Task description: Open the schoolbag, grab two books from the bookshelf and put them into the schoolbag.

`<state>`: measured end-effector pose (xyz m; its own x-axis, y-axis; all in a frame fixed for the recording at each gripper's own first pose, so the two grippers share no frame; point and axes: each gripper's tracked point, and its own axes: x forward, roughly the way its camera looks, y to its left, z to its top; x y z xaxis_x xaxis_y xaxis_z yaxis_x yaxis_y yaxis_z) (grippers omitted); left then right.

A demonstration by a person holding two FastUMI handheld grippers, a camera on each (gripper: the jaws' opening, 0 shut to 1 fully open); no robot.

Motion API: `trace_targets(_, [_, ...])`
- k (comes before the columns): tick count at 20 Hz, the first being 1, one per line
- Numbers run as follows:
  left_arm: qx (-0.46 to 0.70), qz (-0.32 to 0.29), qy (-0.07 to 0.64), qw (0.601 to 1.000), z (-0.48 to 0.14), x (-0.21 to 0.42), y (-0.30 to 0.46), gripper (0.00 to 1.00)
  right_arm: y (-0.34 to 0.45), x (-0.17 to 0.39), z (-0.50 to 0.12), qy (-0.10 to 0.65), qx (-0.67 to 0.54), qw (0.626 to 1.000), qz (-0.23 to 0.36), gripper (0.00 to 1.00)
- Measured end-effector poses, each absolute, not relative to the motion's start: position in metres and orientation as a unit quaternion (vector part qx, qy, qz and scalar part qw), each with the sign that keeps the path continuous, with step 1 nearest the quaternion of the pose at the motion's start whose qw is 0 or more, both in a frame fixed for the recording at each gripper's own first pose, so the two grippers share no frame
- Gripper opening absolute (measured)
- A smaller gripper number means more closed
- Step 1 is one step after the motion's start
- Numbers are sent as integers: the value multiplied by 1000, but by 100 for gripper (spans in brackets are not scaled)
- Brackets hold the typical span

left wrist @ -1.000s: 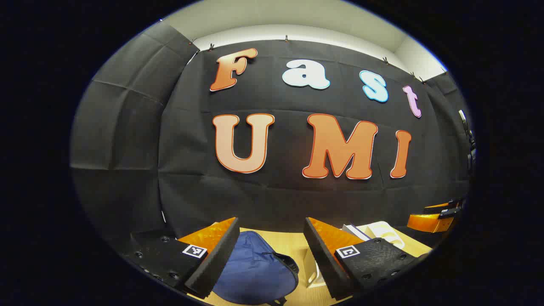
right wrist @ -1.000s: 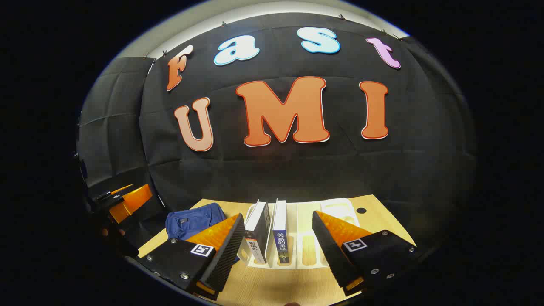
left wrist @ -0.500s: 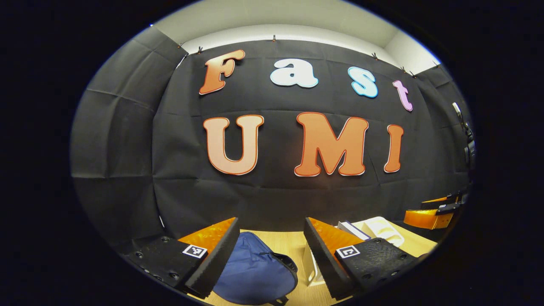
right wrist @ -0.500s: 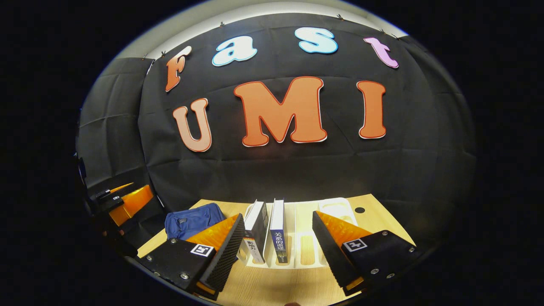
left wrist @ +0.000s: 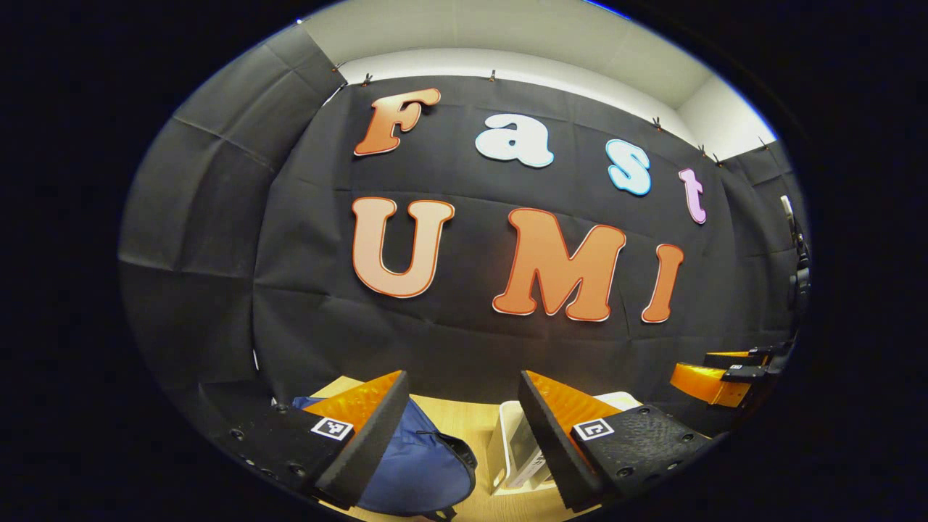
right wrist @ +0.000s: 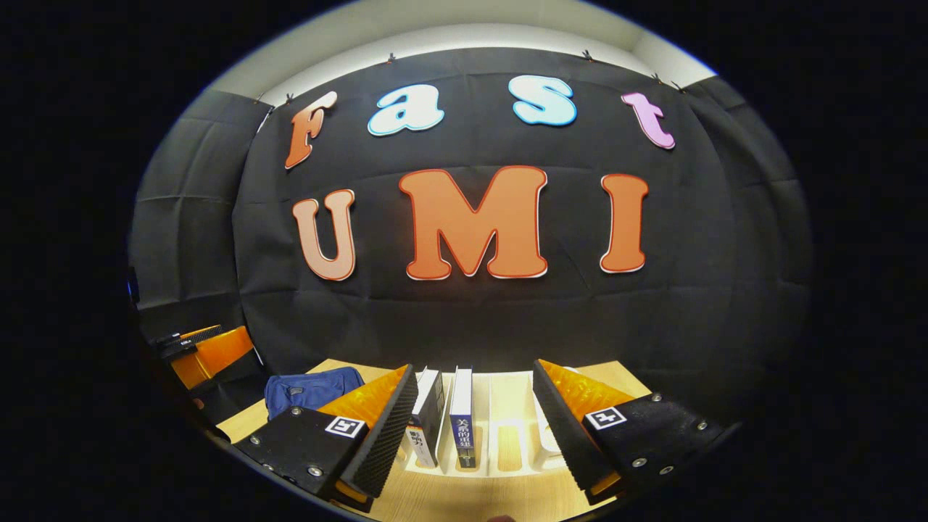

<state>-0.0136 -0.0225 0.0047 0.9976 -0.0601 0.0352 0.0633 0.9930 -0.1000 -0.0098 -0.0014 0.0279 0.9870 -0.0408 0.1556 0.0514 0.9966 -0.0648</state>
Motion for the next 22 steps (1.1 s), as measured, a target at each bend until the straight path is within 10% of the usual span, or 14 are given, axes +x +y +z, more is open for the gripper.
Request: trace_targets(22, [6, 20, 0, 1000, -7, -14, 23, 94, 0, -10, 15, -52, -23, 998, -23, 95])
